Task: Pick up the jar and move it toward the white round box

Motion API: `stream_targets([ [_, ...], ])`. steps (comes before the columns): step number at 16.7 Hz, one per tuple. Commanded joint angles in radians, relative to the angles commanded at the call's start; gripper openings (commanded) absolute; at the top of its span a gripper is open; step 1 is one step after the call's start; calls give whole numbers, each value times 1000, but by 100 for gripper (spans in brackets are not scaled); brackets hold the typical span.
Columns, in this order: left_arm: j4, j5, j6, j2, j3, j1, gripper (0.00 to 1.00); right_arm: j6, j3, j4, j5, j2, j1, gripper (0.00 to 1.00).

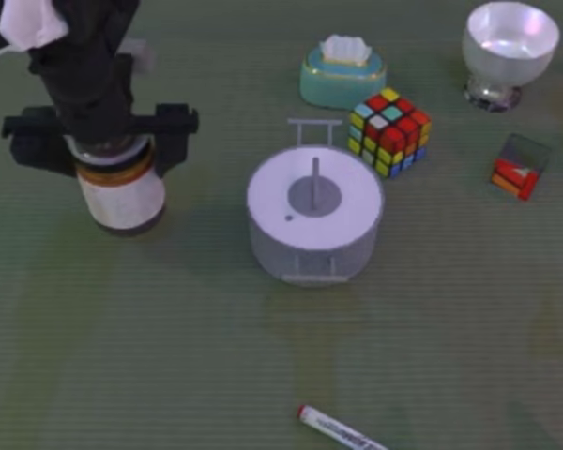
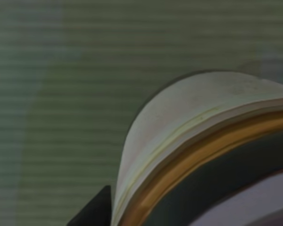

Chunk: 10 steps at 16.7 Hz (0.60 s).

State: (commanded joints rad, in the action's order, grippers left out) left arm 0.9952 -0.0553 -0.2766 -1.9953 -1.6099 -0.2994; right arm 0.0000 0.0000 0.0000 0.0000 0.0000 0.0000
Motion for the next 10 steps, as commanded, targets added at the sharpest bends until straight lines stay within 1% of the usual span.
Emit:
stream_targets([
  [2, -10, -6, -22, 3, 10, -14, 0, 0, 0, 0, 0, 0, 0, 100],
  [6, -12, -4, -19, -2, 11, -9, 0, 0, 0, 0, 0, 0, 0, 100],
  [10, -112, -4, -16, -38, 69, -8, 0, 0, 0, 0, 0, 0, 0, 100],
])
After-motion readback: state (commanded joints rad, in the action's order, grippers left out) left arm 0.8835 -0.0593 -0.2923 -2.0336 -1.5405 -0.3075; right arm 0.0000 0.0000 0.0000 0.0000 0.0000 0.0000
